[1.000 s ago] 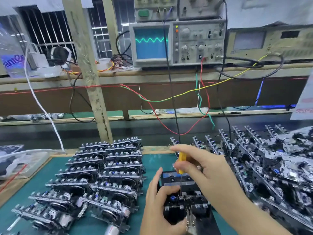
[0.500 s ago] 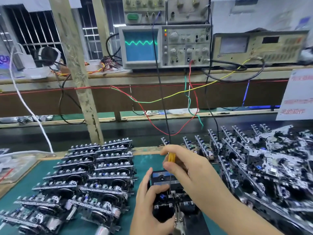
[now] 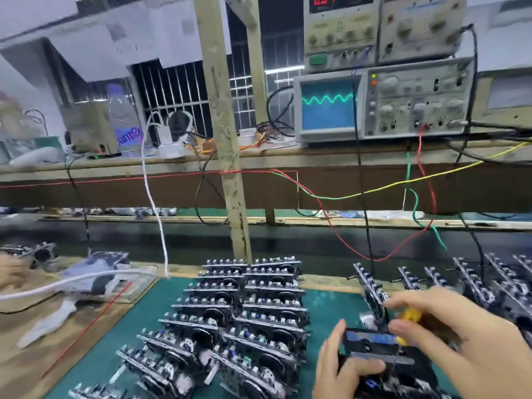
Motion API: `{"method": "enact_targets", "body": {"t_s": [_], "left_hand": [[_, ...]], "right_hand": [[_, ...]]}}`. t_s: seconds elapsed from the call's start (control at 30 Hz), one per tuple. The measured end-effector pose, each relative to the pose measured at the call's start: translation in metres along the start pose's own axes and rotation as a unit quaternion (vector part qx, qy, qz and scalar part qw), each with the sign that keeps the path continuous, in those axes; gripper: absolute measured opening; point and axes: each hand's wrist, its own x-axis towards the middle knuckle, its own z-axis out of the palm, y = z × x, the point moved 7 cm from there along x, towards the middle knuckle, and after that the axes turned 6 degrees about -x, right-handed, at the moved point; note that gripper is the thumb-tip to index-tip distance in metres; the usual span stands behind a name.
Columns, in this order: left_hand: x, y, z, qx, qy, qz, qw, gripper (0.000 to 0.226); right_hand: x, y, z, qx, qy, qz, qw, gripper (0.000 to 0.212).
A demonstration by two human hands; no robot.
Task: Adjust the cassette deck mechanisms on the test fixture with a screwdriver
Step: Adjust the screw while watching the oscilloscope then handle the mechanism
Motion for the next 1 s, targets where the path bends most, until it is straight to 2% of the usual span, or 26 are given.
{"method": "enact_targets", "body": {"t_s": [0.07, 0.13, 0.33, 0.43, 0.6, 0.7, 0.8, 0.9, 0.97, 1.0], "left_hand": [[0.005, -0.004, 0.006, -0.015, 0.044, -0.016, 0.999, 0.057], [0.005, -0.006, 0.013, -0.005, 0.040, -0.020, 0.999, 0.051], [0.011, -0.016, 0.006, -0.028, 0.050, -0.033, 0.998, 0.069], [0.009, -0.016, 0.007, -0.025, 0.058, -0.042, 0.997, 0.075], [0.007, -0.016, 0.009, -0.028, 0.061, -0.064, 0.996, 0.060], [0.007, -0.014, 0.007, -0.020, 0.071, -0.090, 0.993, 0.061], [0.008, -0.009, 0.006, -0.011, 0.071, -0.095, 0.993, 0.065], [0.008, -0.005, 0.008, -0.005, 0.065, -0.087, 0.994, 0.074], [0.009, -0.001, 0.008, 0.003, 0.059, -0.073, 0.996, 0.079], [0.008, 0.001, 0.008, 0.007, 0.059, -0.065, 0.996, 0.080]], "right_hand": [[0.004, -0.002, 0.002, -0.016, -0.021, -0.026, 0.999, 0.023], [0.010, -0.003, 0.003, -0.017, -0.054, -0.038, 0.998, 0.024], [0.016, 0.007, 0.000, 0.051, -0.117, -0.033, 0.991, 0.025], [0.011, 0.010, 0.004, 0.046, -0.116, -0.018, 0.992, 0.024], [0.003, 0.028, 0.006, -0.018, -0.062, 0.030, 0.997, 0.040], [-0.004, 0.044, 0.004, -0.004, -0.081, 0.072, 0.994, 0.053], [-0.002, 0.040, 0.005, 0.003, -0.143, 0.037, 0.989, 0.049], [0.009, 0.020, 0.010, -0.067, -0.176, -0.038, 0.981, 0.025], [0.014, 0.010, 0.009, -0.087, -0.160, -0.046, 0.982, 0.038], [0.015, 0.003, 0.009, -0.085, -0.147, -0.044, 0.985, 0.038]]}}
